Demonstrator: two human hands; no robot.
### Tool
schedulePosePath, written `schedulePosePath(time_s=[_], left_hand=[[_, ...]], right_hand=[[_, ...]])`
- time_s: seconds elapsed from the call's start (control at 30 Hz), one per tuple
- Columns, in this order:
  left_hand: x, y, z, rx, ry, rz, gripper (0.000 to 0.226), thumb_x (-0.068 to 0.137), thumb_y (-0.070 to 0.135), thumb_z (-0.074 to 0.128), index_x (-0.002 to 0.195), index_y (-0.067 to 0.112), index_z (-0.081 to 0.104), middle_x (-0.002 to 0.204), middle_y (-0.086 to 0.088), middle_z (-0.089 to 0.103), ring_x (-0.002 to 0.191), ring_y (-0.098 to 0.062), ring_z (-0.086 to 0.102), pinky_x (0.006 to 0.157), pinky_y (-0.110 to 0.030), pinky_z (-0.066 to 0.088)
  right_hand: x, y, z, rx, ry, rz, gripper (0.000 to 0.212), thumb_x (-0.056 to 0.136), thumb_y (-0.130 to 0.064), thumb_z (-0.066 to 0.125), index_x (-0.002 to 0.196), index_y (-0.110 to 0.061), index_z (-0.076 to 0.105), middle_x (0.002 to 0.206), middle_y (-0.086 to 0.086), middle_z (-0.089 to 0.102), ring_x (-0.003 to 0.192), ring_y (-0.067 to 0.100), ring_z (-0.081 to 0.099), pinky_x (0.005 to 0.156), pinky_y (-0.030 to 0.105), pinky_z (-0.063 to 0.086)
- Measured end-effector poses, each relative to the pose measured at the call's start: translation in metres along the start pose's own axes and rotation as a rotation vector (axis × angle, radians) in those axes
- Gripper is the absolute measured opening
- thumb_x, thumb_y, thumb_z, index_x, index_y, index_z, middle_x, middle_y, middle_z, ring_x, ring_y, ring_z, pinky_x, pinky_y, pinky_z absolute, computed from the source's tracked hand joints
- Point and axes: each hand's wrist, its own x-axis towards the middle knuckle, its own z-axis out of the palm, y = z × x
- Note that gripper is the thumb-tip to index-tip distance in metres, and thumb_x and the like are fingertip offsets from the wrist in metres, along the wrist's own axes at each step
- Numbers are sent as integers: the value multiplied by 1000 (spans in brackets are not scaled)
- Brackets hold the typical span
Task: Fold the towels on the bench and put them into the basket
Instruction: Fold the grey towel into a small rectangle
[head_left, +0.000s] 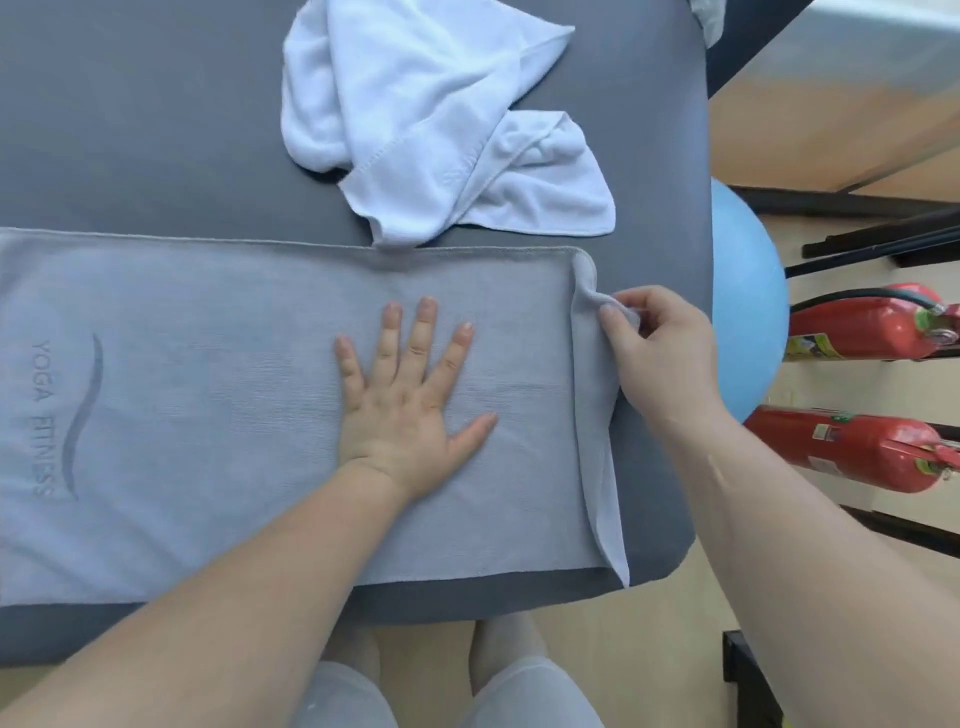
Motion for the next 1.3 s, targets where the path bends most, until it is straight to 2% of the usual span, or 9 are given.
schedulePosePath(time_s=[0.07,0.17,0.3,0.4,0.5,0.67,0.83,1.1,1.3], left_hand=[[2,0,6,8,32,-16,91,81,84,18,153,40,-16,164,2,-26,150,-29,-23,115,-68,-9],[2,0,10,-4,76,-11,92,80,83,23,155,39,-8,166,1,-18,152,-29,-18,116,-69,-6],[2,2,10,-3,90,-15,92,81,82,27,155,39,-7,166,1,-16,152,-29,-17,116,-69,-6],[3,3,10,1,90,-19,93,81,81,28,156,38,-5,167,1,-15,153,-29,-15,116,-69,-5],[3,4,11,-16,96,-14,93,80,81,30,157,38,-3,167,1,-13,153,-29,-14,116,-68,-6],[2,3,7,-13,98,-13,93,81,82,27,158,37,1,167,1,-13,153,-29,-14,116,-67,-7],[-3,-3,-2,-49,85,-27,91,82,83,25,158,39,2,167,2,-13,152,-28,-16,116,-66,-10],[-40,-118,-15,-122,102,-343,84,89,75,25,159,33,4,167,-7,-13,152,-30,-16,116,-67,-10],[-92,-200,-4,-103,103,-395,84,91,70,25,160,26,7,167,-11,-8,153,-32,-11,116,-70,-2]], right_hand=[[14,5,-9,56,-27,17,9,91,-20,68,94,-28,70,73,-17,59,57,-4,49,56,10,38],[34,12,-26,-60,-25,-65,18,91,-12,63,95,-29,69,89,-16,64,63,-4,50,68,15,42],[45,20,-32,-247,67,-178,34,95,-23,57,129,-21,62,129,4,53,108,23,56,100,32,43],[15,19,-7,-459,80,-294,54,95,-40,53,146,-22,49,152,13,39,136,34,39,113,49,31],[-28,21,32,-618,-126,-444,72,97,-57,39,159,-24,25,168,12,11,155,32,6,123,55,4],[-41,48,51,-747,-185,-416,82,96,-72,27,161,-31,-2,168,7,-18,153,30,-20,123,57,-6],[-39,56,47,-762,-147,-385,85,93,-75,27,161,-32,0,168,7,-16,153,28,-20,124,55,-3],[-55,19,58,-697,-103,-265,81,93,-72,22,161,-30,9,168,11,-13,154,28,-16,123,57,-6],[-117,-80,166,-644,-201,-646,74,97,-67,27,160,-28,19,169,10,0,156,32,-5,122,60,-4]])
